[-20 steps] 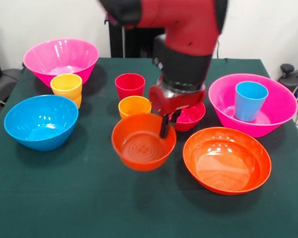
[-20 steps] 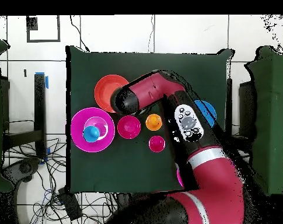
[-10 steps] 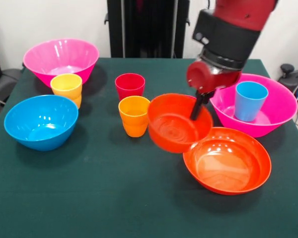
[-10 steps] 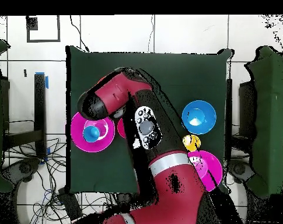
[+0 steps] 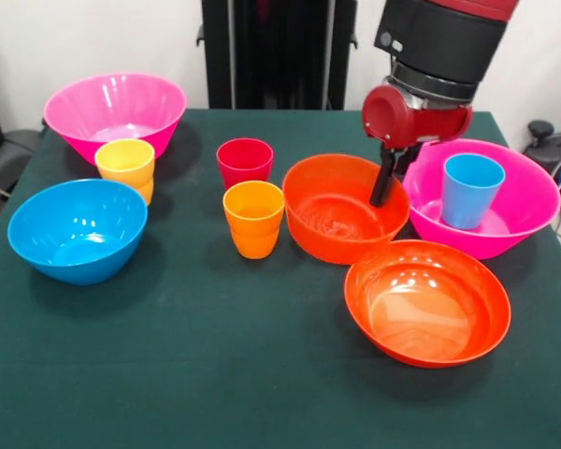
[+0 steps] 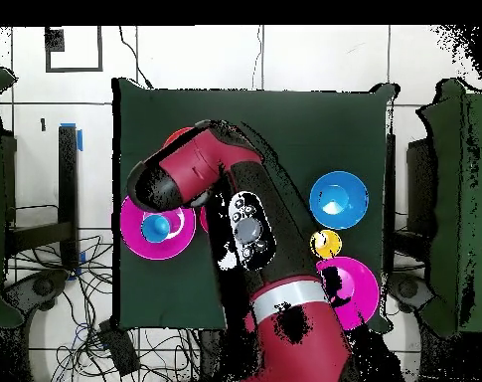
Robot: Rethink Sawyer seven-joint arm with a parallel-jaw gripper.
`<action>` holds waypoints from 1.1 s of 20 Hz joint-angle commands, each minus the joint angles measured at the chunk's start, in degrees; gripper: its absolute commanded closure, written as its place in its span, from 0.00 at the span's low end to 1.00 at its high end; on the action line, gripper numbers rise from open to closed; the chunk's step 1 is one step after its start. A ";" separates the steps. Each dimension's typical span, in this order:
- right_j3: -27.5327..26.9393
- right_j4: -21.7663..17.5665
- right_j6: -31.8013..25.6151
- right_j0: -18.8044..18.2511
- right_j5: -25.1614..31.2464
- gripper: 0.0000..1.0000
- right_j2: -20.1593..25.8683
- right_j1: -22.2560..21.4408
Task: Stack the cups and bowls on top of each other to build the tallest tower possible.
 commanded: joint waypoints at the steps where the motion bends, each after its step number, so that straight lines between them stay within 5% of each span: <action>1: 10.60 2.71 11.12 -1.84 -9.59 1.00 -3.35 -2.69; 14: 19.03 11.86 11.81 2.65 -9.83 1.00 -4.23 -9.87; 22: 17.91 13.47 14.86 7.50 -11.49 1.00 -7.51 -7.75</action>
